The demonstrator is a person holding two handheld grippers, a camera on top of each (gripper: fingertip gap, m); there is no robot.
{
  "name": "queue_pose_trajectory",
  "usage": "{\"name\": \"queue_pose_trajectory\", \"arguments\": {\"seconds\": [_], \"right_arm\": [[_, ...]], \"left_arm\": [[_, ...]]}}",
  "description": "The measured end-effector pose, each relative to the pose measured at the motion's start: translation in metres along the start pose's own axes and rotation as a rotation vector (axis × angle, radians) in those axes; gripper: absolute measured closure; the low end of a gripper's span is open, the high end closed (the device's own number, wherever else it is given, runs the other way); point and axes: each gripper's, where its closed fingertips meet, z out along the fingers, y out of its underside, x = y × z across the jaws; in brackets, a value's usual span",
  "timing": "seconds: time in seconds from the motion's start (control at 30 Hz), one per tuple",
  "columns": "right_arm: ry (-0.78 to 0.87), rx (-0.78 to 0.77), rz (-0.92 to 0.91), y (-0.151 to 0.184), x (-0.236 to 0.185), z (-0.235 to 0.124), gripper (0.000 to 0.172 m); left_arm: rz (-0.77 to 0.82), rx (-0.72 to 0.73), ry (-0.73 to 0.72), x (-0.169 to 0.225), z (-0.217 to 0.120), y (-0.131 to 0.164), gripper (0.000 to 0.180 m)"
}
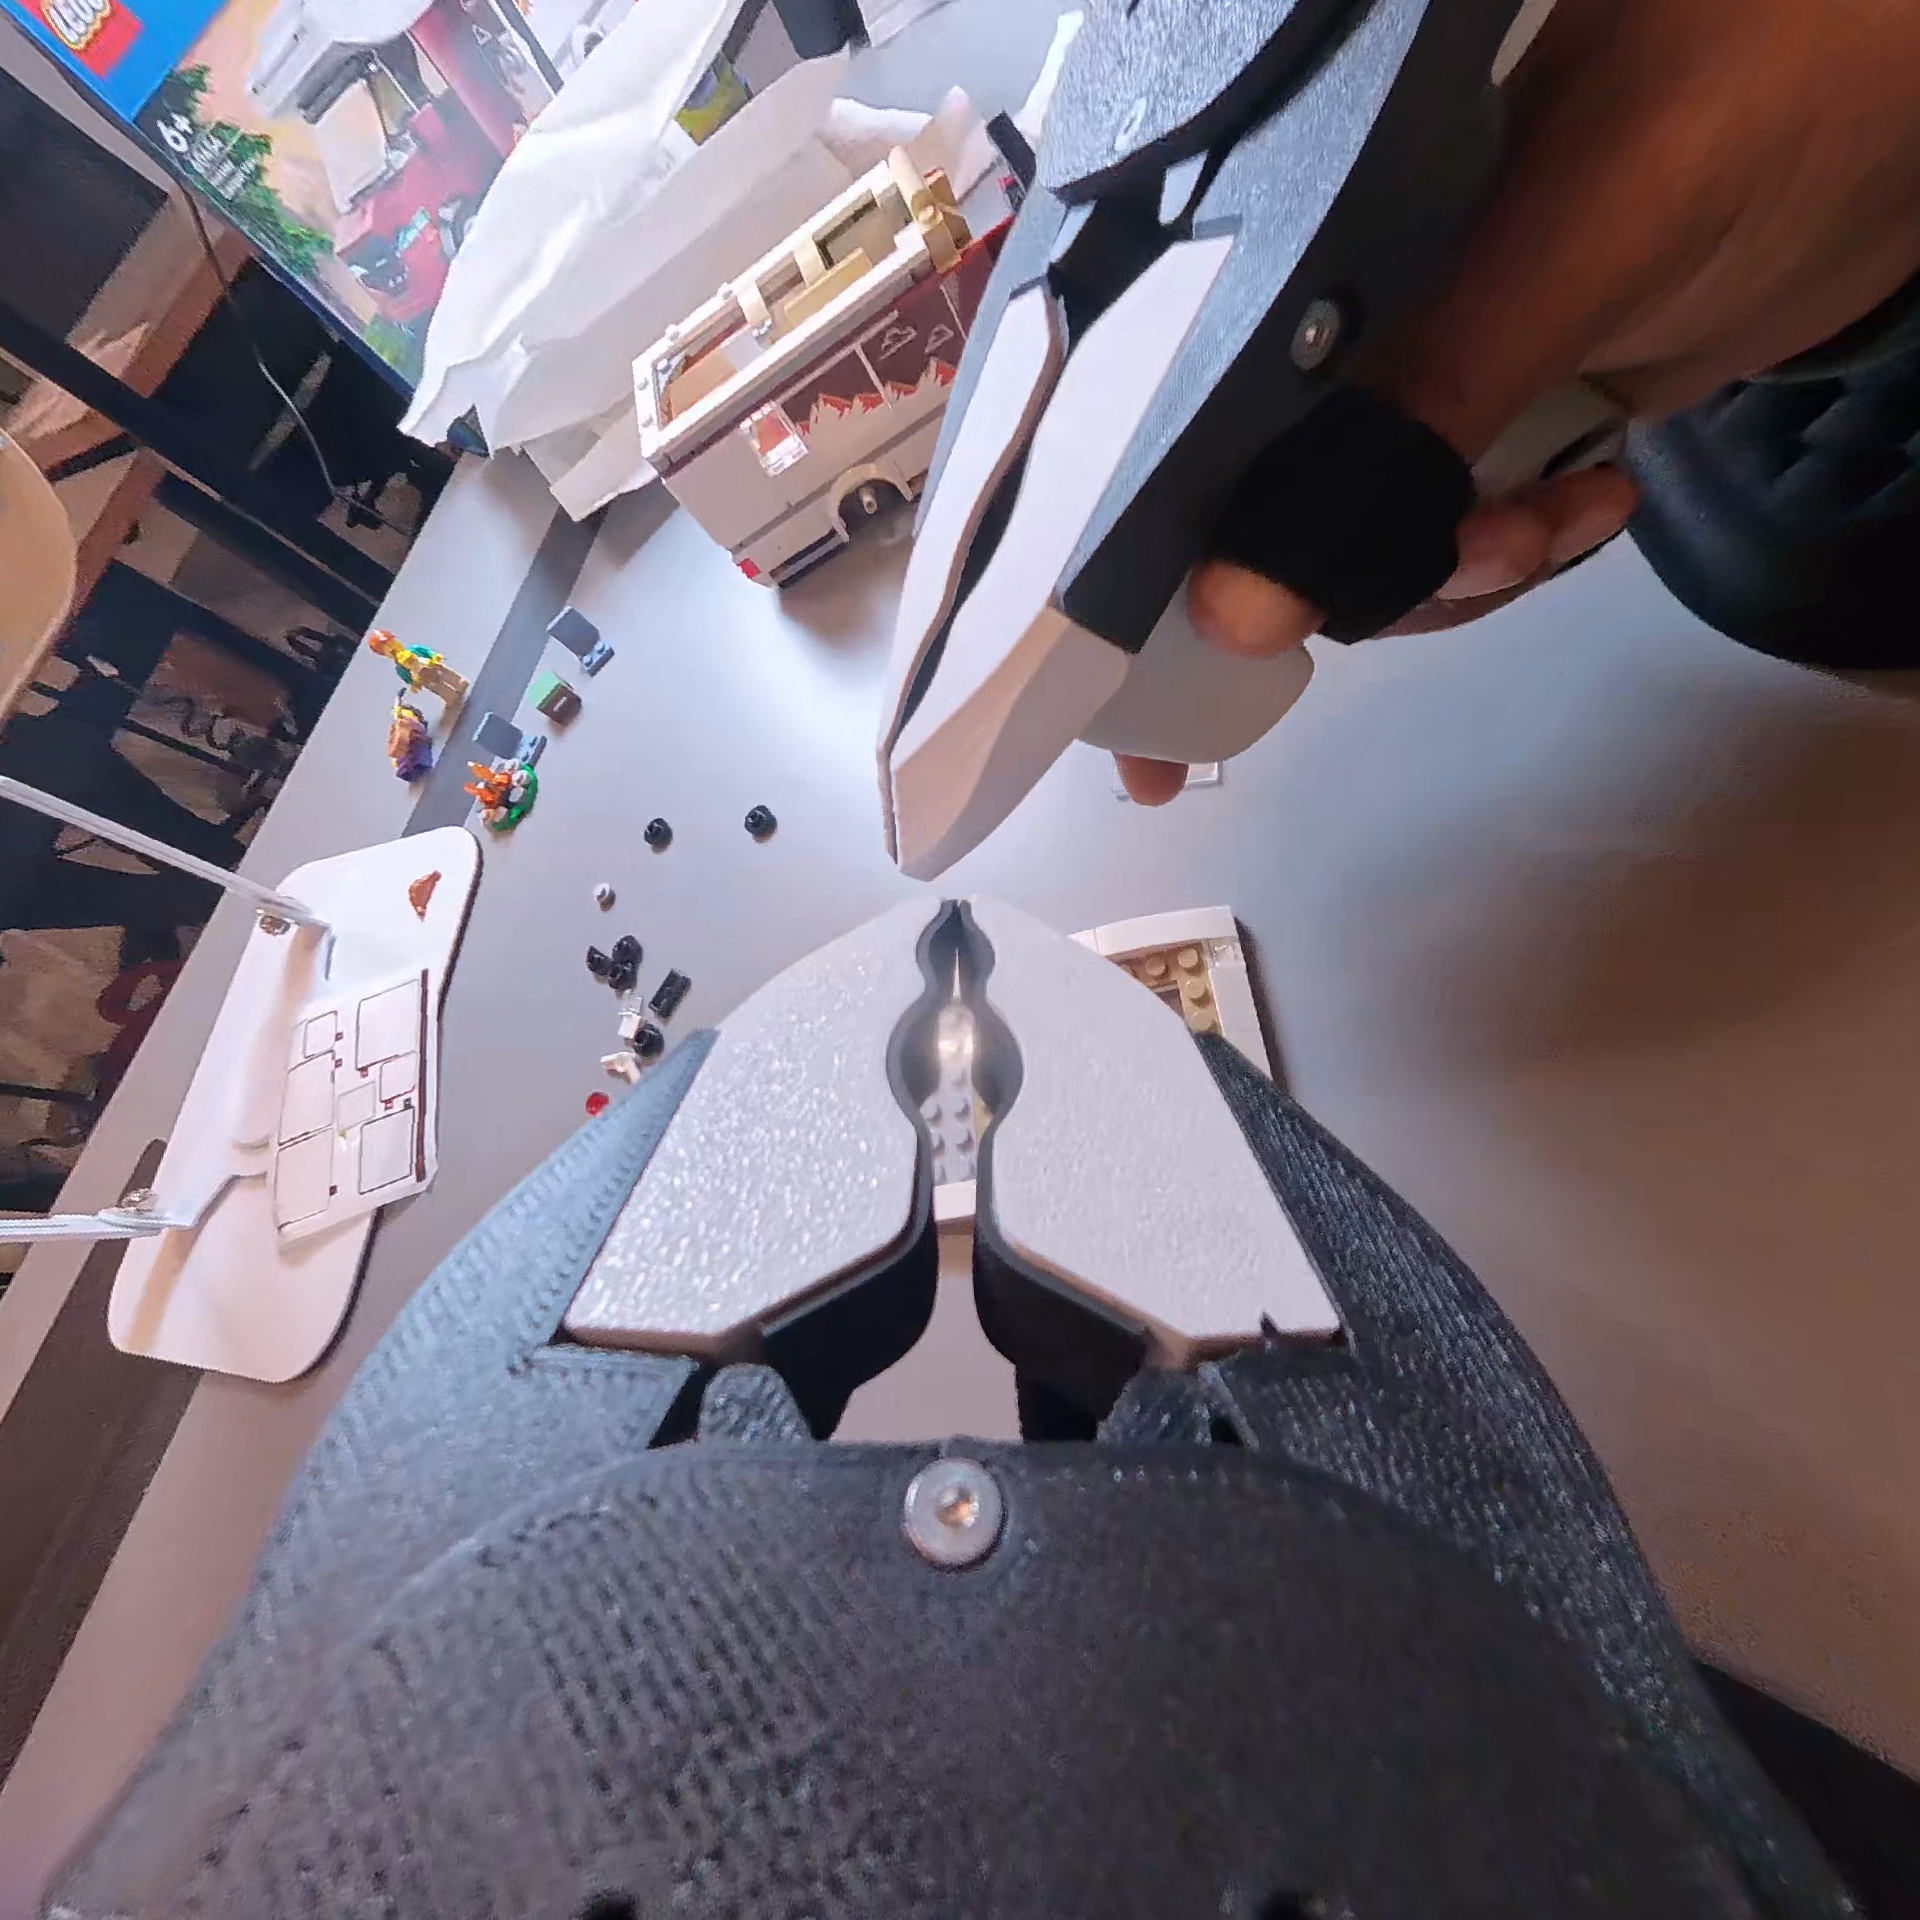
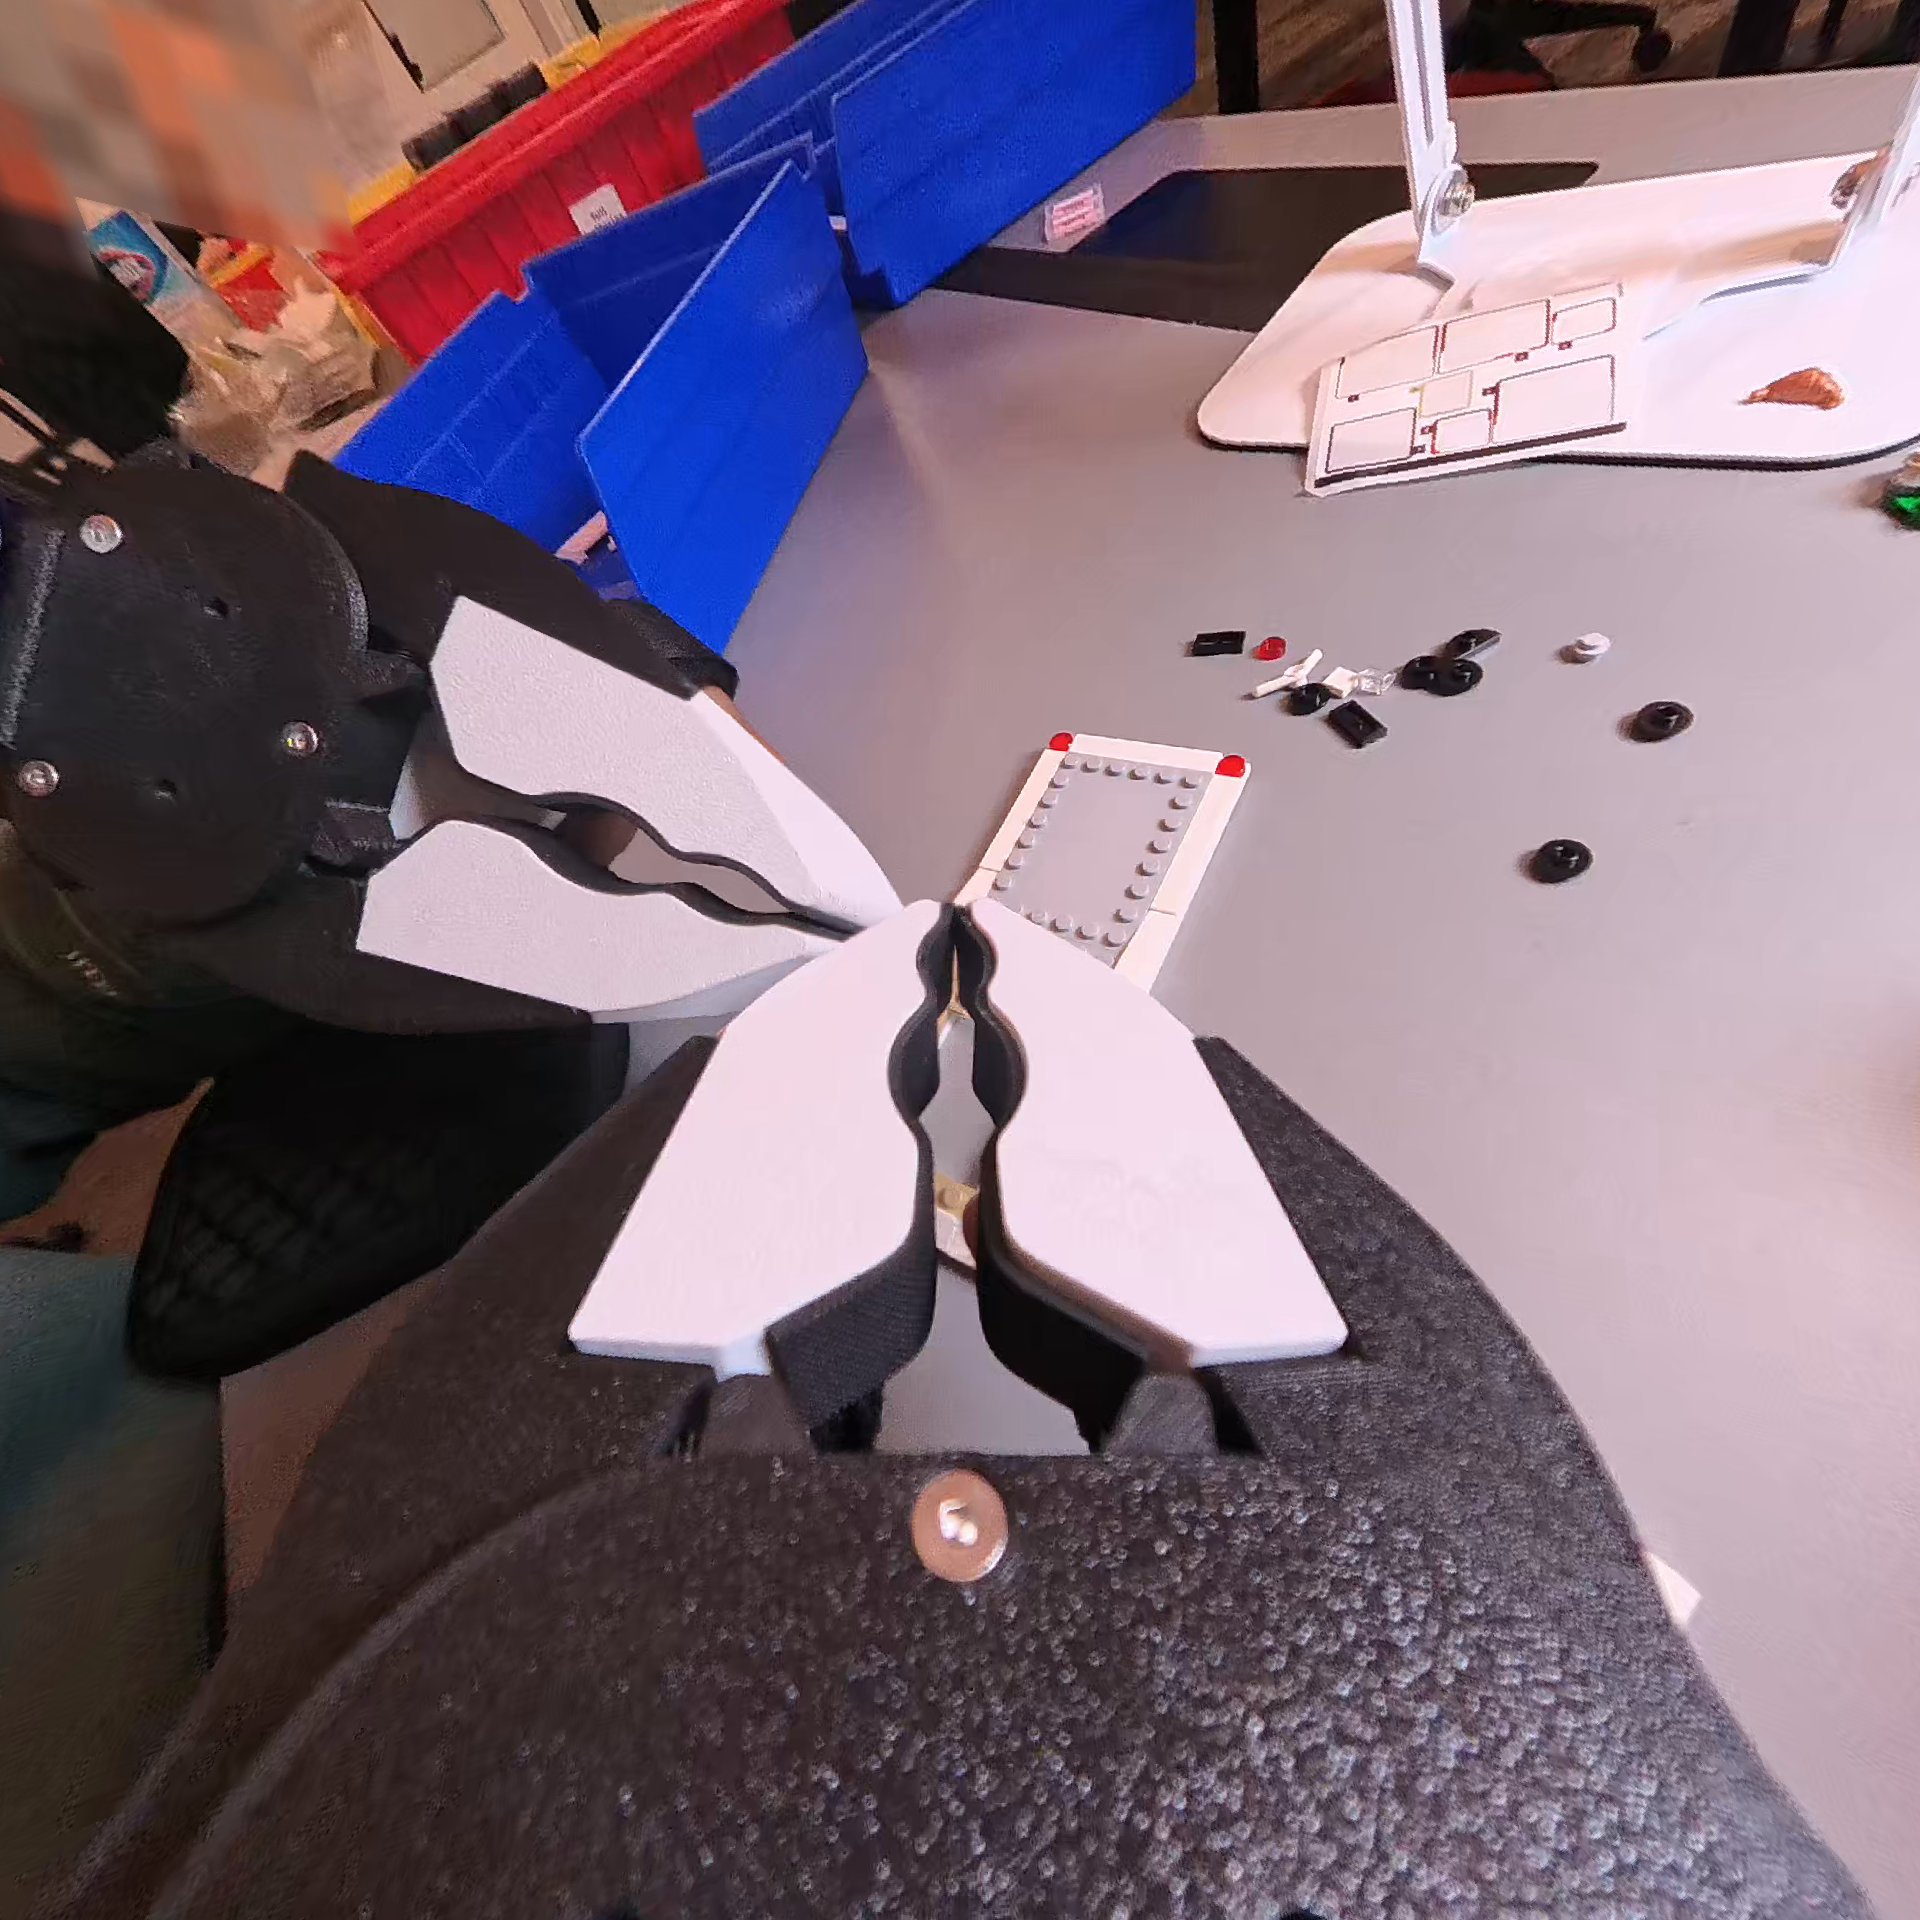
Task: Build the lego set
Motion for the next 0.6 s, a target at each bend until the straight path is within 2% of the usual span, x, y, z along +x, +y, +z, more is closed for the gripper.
{"name": "queue_pose_trajectory", "arguments": {"seconds": [0.17, 0.37, 0.6], "right_arm": [[0.109, -0.015, -0.153, 0.002, 0.01, 0.0, 0.172], [0.179, -0.007, -0.222, 0.0, 0.02, -0.004, 0.168], [0.245, -0.022, -0.287, 0.002, 0.037, -0.01, 0.161]], "left_arm": [[-0.052, -0.006, 0.004, -0.004, 0.002, 0.012, 0.18], [-0.186, 0.003, 0.021, -0.012, 0.002, 0.03, 0.18], [-0.259, 0.002, -0.004, -0.018, 0.002, 0.048, 0.162]]}}
